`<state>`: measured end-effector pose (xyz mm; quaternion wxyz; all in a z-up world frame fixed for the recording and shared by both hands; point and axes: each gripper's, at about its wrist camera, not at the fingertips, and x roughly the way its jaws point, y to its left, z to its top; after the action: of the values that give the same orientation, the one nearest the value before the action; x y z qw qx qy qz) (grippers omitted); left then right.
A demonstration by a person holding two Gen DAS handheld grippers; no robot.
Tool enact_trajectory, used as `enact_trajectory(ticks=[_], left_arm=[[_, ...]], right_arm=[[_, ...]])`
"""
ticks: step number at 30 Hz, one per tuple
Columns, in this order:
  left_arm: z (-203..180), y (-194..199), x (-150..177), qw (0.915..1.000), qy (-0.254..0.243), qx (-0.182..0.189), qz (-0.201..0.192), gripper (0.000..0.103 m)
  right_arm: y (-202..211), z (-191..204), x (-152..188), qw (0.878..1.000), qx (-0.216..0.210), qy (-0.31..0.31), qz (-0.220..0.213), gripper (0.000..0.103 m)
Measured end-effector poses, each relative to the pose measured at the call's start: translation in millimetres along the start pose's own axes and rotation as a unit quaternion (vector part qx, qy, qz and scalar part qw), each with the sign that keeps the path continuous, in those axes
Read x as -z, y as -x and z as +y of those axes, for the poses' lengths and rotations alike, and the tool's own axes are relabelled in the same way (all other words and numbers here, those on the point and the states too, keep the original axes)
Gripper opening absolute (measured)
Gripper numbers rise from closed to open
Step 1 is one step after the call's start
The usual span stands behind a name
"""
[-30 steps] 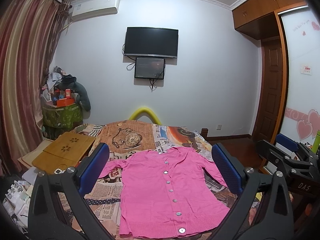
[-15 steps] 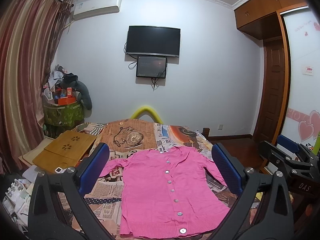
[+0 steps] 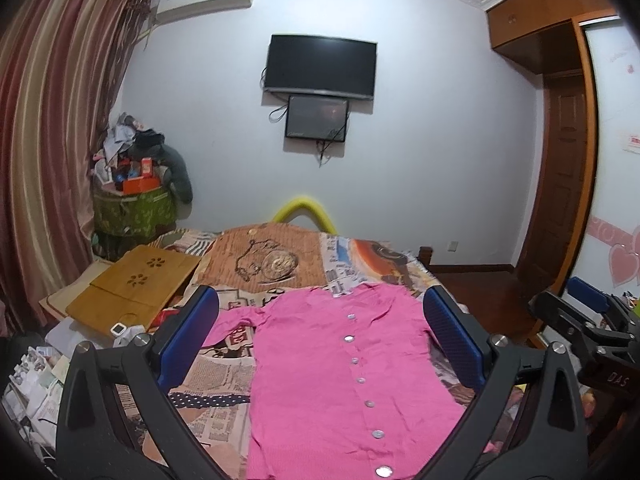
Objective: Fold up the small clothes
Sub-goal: 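Reach the left tool to a sleeve cuff and grasp it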
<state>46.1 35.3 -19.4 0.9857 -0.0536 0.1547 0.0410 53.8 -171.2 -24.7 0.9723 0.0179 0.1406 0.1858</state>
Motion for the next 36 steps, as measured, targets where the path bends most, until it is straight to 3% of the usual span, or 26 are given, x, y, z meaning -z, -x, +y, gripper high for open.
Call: enact_trajectory(ticks=[7, 10, 17, 23, 30, 36], left_arm=[[42.9, -53.0, 0.7, 0.9982, 0.030, -0.026, 0.044, 0.103], [65.1, -79.4, 4.0, 0.9959, 0.025, -0.059, 0.063, 0.103], [121.7, -154.1, 26.5, 0.9824, 0.039, -0.124, 0.134, 0.103], [176.8, -214.0, 64.9, 0.9630, 0.079, -0.143, 0.215, 0.103], [238.7, -266.0, 108.3, 0.9231, 0.177, -0.138, 0.312, 0.103], [271.9, -294.7, 130.3, 0.8981, 0.241, -0.129, 0.345, 0.101]], right_arm=[[-42.4, -10.4, 6.6, 0.999, -0.001, 0.005, 0.045, 0.103], [-64.9, -17.3, 9.2, 0.998, 0.003, 0.002, 0.066, 0.103], [-117.3, -32.5, 10.9, 0.994, 0.008, -0.002, 0.110, 0.103], [-155.0, -45.1, 18.6, 0.989, 0.012, 0.003, 0.146, 0.103], [-202.9, -56.7, 26.6, 0.982, 0.028, 0.035, 0.186, 0.102], [-229.9, -63.1, 40.8, 0.976, 0.026, 0.043, 0.214, 0.102]])
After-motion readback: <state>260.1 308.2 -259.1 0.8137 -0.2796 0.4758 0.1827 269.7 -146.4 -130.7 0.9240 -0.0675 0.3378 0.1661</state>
